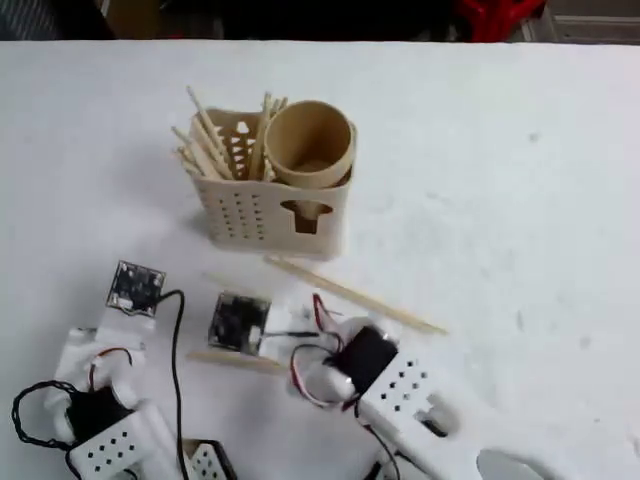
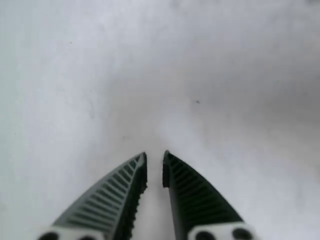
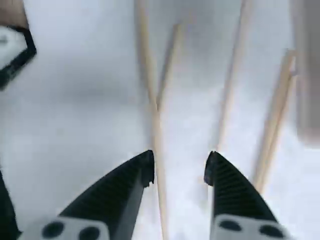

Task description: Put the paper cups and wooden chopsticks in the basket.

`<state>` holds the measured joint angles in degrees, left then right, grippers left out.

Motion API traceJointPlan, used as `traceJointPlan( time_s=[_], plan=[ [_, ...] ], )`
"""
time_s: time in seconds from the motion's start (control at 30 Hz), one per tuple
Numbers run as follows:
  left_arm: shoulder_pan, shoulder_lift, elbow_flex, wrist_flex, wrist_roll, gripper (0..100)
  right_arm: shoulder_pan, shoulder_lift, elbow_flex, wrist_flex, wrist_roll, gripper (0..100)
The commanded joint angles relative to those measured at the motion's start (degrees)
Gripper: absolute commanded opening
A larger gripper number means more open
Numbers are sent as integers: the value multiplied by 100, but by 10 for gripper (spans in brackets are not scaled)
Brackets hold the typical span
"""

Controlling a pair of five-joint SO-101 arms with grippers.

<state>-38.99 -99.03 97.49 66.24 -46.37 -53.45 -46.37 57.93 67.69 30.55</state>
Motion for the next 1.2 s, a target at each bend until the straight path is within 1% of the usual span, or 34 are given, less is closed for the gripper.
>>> traceJointPlan(
  time_s=[0.0, 0.23, 0.5, 0.63, 0.77, 0.9, 0.97, 1.1, 1.17],
  plan=[
    [66, 31, -18, 44, 0, 76, -84, -31, 457, -549, 70, 173],
    [66, 31, -18, 44, 0, 76, -75, -31, 932, -840, 44, 173],
    [66, 31, -18, 44, 0, 76, -84, 75, 932, -875, 35, 173],
    [66, 31, -18, 44, 0, 76, -84, 927, 651, -884, 44, 173],
    [66, 31, -18, 44, 0, 76, -66, 2035, 132, -1235, 26, 173],
    [66, 31, -18, 44, 0, 76, -57, 2844, -308, -1279, 26, 169],
    [66, 31, -18, 44, 0, 76, -57, 3169, -466, -1279, 26, 142],
    [66, 31, -18, 44, 0, 76, 22, 3600, -686, -1288, 9, 33],
    [66, 31, -18, 44, 0, 76, 198, 3705, -809, -1279, -132, 15]
  ],
)
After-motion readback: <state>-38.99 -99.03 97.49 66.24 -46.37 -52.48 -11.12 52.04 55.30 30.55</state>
